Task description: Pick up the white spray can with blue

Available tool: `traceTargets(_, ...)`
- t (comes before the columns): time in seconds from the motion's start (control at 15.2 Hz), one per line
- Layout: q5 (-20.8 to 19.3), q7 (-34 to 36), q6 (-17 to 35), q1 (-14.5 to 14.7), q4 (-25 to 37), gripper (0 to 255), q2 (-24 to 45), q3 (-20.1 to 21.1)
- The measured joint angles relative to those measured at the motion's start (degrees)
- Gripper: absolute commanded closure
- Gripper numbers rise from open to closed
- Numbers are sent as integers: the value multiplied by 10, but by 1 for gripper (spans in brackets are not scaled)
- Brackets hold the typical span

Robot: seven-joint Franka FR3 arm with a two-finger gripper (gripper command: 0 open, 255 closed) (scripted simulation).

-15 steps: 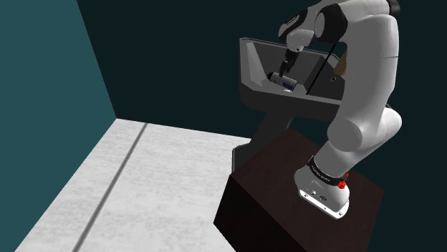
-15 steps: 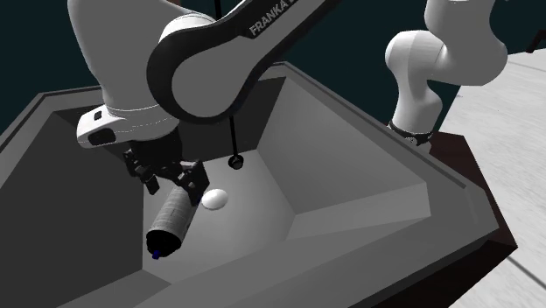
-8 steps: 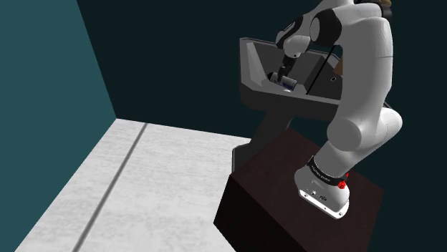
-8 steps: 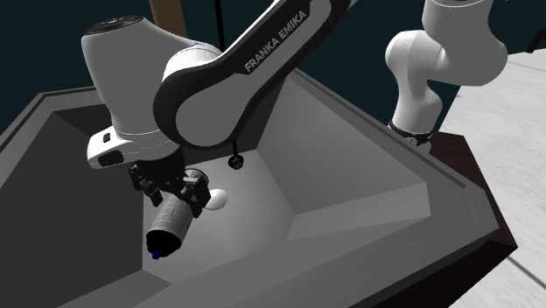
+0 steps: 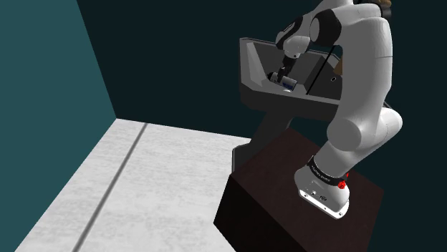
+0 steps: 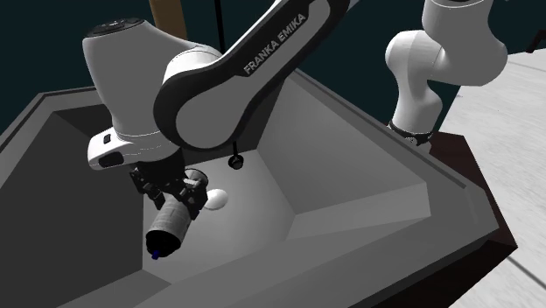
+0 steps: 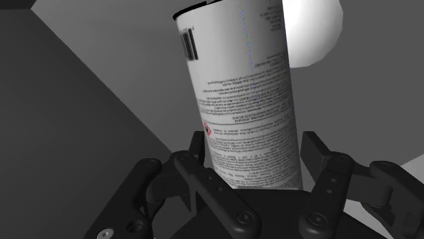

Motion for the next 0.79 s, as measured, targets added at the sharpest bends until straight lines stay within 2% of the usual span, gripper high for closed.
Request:
traceTargets(0.33, -3, 2, -7, 1, 1, 255, -4, -2)
traceTargets(0.79, -18, 11, -43, 8, 12, 255, -31, -13)
